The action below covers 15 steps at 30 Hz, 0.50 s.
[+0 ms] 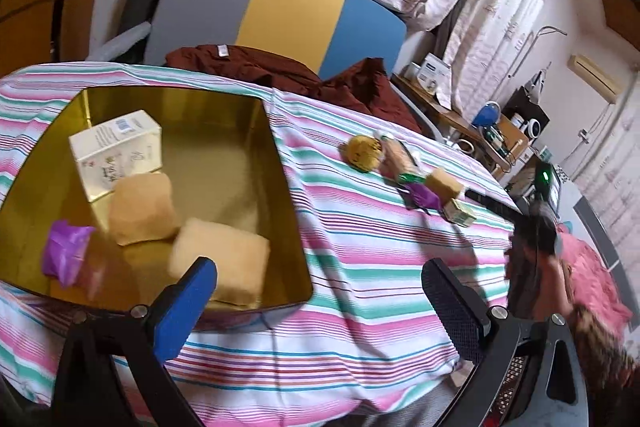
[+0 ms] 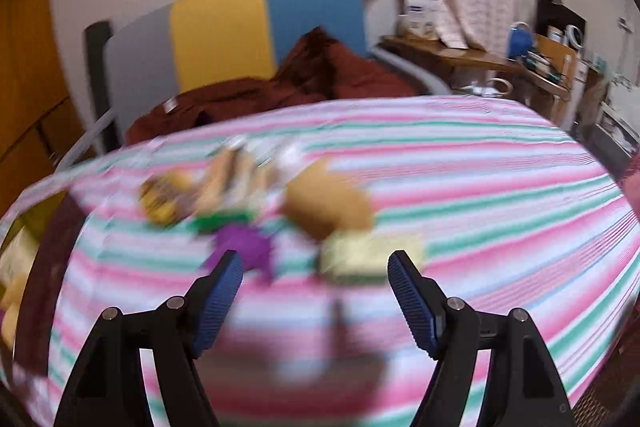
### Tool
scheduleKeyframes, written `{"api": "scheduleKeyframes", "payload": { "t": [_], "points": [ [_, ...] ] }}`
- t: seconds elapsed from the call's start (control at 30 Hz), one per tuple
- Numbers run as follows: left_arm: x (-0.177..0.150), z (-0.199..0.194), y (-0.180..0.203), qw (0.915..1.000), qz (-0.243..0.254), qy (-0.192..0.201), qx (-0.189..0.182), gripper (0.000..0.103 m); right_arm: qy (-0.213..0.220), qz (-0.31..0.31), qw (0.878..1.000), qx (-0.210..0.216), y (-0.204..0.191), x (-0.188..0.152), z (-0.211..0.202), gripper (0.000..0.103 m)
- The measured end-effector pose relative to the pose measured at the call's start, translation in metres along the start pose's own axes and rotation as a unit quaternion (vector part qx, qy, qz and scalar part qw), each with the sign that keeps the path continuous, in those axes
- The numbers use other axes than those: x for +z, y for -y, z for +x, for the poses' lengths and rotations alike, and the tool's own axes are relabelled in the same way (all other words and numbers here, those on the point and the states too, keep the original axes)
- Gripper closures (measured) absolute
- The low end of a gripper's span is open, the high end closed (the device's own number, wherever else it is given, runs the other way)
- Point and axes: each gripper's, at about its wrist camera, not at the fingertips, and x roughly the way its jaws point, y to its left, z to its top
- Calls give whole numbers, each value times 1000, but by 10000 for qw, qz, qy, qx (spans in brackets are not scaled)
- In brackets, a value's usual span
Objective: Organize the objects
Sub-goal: 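Grasp the small green-labelled box with the right tool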
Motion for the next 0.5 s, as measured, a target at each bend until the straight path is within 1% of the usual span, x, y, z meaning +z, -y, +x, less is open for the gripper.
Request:
{"api": "scheduleKeyframes", "payload": {
  "t": [0.03, 0.1, 0.17, 0.23, 0.3, 0.4, 0.43, 0.47, 0.5],
  "points": [
    [-1, 1, 3, 10000, 26, -20, -17, 0, -62, 119, 9999, -27, 11, 10, 8, 27],
    [-3, 3, 10, 9999, 78, -65, -53, 0, -211, 315, 9993, 1, 28, 17, 20, 27],
    [-5, 6, 18, 9998, 155, -124, -90, 0, -405, 537, 9977, 23, 41, 17, 34, 27],
    [-6, 9, 23, 9995, 219, -185, -129, 0, -559, 735, 9957, 59, 50, 10, 42, 27],
    [-7, 11, 28, 9991, 302, -236, -156, 0, -626, 917, 9934, 297, 49, -2, 39, 27],
    [-6, 15, 34, 9987, 383, -293, -165, 0, -686, 956, 9890, 902, 35, -21, 26, 27],
    [-5, 17, 36, 9986, 385, -320, -184, 0, -746, 840, 9873, 1121, 25, -28, 21, 27],
    [-5, 19, 37, 9985, 374, -339, -190, 0, -782, 711, 9865, 1249, 17, -33, 17, 27],
    [-5, 20, 38, 9985, 367, -360, -198, 0, -758, 405, 9875, 1324, 4, -39, 9, 27]
  ]
}}
